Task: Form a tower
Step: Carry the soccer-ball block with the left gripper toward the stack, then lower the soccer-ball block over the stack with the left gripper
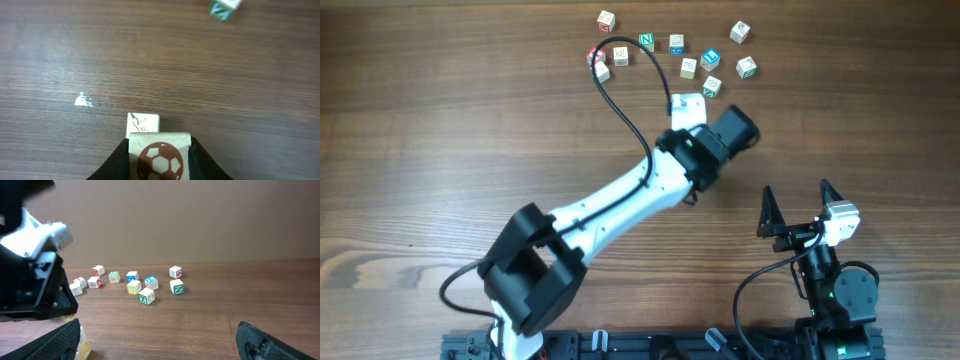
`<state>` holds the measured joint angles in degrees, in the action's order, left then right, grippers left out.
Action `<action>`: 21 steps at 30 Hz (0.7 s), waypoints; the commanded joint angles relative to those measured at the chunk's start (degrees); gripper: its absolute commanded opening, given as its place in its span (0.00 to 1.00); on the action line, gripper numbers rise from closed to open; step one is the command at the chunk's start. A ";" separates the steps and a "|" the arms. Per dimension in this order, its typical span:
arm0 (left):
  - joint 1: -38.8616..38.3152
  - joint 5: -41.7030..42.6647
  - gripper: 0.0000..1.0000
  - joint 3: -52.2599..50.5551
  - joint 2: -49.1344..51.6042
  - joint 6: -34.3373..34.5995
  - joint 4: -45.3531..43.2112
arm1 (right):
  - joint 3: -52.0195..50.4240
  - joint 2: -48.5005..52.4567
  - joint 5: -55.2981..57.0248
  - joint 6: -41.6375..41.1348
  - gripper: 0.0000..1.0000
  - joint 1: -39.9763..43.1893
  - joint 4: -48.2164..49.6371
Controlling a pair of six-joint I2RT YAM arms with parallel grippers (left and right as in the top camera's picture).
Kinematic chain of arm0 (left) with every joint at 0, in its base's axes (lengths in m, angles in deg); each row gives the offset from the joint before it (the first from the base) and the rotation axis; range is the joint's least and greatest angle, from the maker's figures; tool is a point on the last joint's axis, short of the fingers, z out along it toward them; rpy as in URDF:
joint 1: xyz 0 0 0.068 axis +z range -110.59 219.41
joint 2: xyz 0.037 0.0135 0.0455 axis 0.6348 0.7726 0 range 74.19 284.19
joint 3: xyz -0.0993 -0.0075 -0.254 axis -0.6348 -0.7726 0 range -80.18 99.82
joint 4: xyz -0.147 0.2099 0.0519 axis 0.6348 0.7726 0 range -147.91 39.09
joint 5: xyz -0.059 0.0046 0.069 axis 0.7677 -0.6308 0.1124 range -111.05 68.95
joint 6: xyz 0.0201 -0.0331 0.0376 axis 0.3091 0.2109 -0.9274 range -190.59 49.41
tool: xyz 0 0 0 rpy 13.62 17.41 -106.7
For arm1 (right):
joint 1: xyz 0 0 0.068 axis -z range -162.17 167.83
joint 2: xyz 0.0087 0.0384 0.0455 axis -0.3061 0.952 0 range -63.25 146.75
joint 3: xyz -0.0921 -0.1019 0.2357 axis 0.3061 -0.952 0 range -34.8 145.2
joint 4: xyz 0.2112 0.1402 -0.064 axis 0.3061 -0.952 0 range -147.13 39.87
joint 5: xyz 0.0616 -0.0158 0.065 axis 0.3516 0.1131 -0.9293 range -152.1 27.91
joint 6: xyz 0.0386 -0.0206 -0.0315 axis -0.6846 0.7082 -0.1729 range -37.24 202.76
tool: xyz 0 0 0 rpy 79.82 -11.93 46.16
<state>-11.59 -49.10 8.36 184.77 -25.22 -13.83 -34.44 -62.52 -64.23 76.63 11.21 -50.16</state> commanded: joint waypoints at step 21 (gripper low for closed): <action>-0.20 0.37 0.23 -11.72 -6.45 -0.94 -9.64 | -0.07 -0.31 -0.74 0.11 1.00 -0.24 0.09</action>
<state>-11.86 -48.99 -2.90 174.91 -26.71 -22.71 -34.44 -62.52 -64.23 76.63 11.21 -50.18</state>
